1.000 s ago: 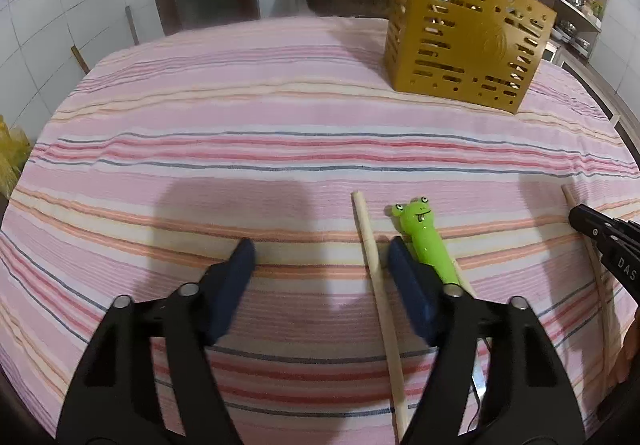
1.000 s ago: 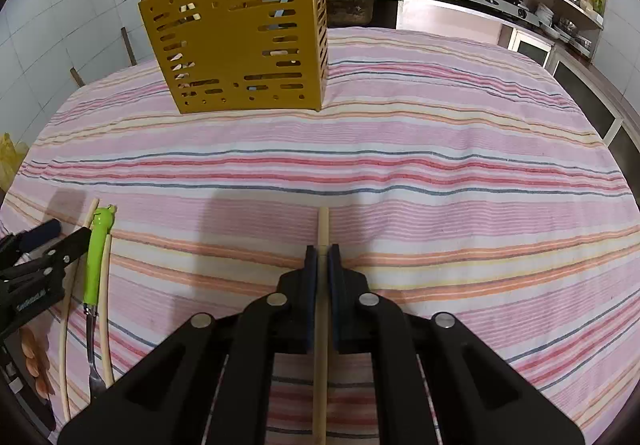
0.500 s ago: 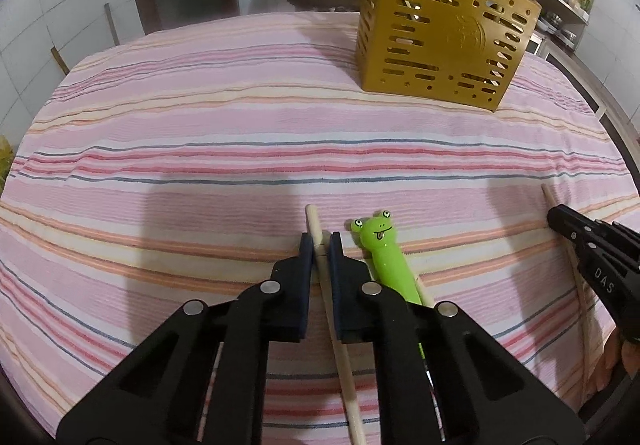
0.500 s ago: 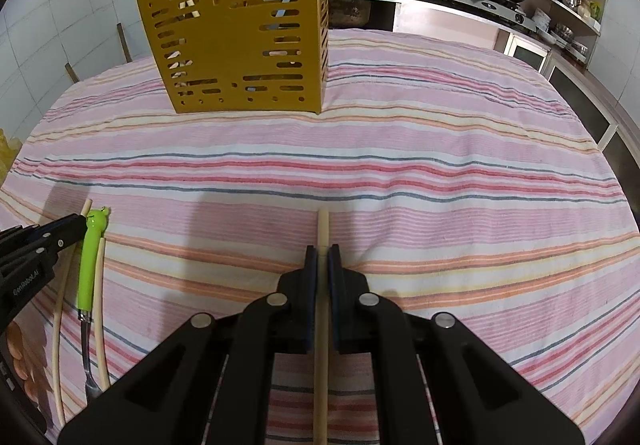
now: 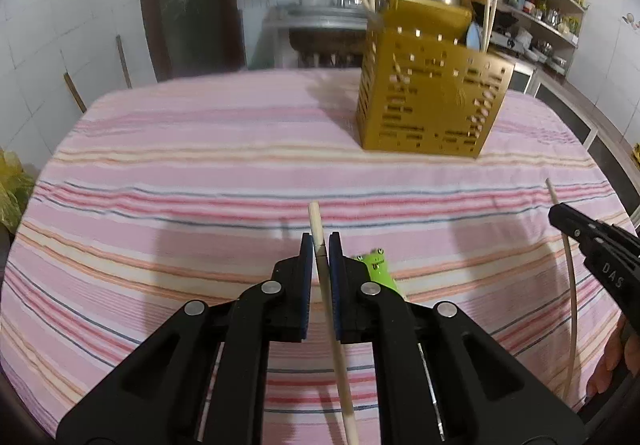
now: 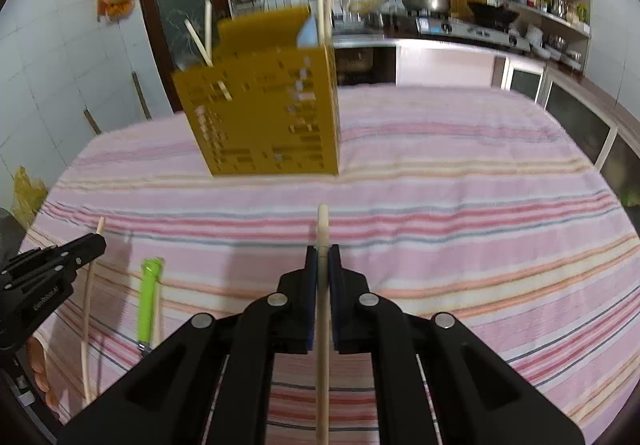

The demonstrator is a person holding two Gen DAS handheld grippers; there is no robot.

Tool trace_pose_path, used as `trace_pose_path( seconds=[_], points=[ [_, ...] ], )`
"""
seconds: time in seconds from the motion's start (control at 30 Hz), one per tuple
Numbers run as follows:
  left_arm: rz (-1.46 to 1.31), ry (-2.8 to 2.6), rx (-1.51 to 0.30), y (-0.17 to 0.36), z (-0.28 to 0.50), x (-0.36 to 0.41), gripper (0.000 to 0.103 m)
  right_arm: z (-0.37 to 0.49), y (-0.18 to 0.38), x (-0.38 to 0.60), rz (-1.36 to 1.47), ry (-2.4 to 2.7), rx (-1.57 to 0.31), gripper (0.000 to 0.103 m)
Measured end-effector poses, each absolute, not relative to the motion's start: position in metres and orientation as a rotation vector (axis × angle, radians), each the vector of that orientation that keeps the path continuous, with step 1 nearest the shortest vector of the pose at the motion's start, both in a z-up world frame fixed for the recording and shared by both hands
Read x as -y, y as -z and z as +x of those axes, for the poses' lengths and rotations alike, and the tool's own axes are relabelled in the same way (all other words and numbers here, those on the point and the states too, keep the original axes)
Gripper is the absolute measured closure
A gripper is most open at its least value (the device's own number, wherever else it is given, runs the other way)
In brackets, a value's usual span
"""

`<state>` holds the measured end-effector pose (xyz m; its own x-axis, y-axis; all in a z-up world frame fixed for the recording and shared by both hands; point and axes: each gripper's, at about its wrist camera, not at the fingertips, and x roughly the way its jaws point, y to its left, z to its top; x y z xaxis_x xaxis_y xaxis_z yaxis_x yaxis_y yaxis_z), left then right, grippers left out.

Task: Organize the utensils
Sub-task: 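Lift both chopsticks and carry them above the yellow holder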

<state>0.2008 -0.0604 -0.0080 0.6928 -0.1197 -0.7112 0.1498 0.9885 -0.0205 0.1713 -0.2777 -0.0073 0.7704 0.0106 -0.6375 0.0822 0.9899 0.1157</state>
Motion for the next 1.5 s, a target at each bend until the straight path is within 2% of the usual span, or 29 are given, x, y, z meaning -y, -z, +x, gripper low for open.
trace_pose_path(
  seconds=[0.47,1.07,1.5],
  points=[
    [0.022,0.145,-0.632,-0.035,0.167,0.039,0.097,0.142,-0.038,0.271,0.141,-0.002,-0.485,0.097],
    [-0.04,0.131,-0.548,-0.062,0.156,0.01,0.098,0.128,-0.055,0.279,0.161,-0.008,-0.407,0.097],
    [-0.056,0.145,-0.479,-0.086,0.148,0.012,0.098,0.121,-0.073,0.268,0.13,-0.003,-0.285,0.097]
  ],
)
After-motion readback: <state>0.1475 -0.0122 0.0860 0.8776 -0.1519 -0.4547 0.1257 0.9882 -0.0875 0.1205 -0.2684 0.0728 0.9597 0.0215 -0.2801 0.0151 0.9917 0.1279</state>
